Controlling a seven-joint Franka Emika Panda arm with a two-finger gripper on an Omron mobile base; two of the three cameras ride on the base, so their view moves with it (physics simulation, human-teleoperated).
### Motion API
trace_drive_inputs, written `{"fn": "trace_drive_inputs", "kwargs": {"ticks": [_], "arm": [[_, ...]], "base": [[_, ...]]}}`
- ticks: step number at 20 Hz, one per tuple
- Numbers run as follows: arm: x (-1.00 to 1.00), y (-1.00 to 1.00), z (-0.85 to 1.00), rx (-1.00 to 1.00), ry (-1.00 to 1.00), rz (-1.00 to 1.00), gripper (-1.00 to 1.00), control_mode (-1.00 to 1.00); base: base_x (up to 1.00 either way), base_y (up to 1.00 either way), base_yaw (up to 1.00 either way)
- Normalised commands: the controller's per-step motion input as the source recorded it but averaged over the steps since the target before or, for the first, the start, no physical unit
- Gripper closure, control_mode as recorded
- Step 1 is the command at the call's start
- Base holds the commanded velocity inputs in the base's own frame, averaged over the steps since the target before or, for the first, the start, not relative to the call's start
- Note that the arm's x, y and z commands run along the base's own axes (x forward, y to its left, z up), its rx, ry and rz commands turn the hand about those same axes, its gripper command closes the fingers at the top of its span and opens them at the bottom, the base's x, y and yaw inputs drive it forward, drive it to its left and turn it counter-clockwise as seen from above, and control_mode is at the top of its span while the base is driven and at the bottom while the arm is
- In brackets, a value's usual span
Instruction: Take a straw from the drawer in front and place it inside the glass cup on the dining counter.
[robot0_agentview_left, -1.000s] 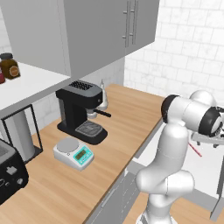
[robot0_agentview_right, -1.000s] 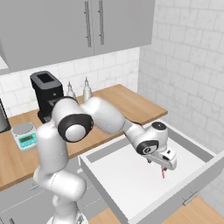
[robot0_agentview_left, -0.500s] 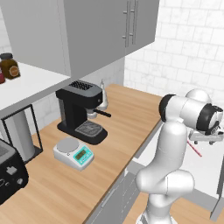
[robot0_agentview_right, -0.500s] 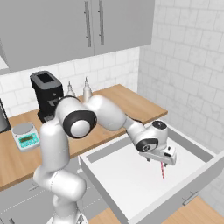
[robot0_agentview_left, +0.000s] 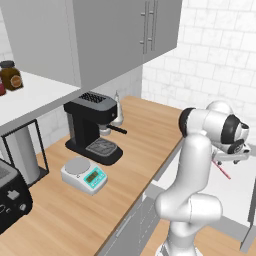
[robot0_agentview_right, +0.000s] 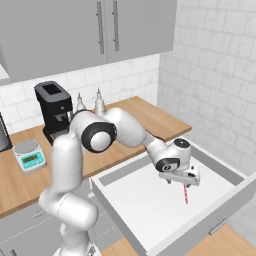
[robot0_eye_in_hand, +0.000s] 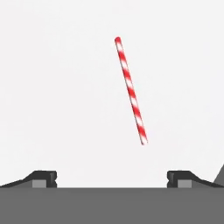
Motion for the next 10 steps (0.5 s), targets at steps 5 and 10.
{"fn": "trace_drive_inputs", "kwargs": {"ticks": [5, 10], "arm": [[0.34, 0.00, -0.20, 0.00, 0.00, 0.03, -1.00, -1.00], [0.35, -0.06, -0.18, 0.00, 0.00, 0.02, -1.00, -1.00]], "base": [[0.00, 0.00, 0.00], [0.00, 0.00, 0.00]]}}
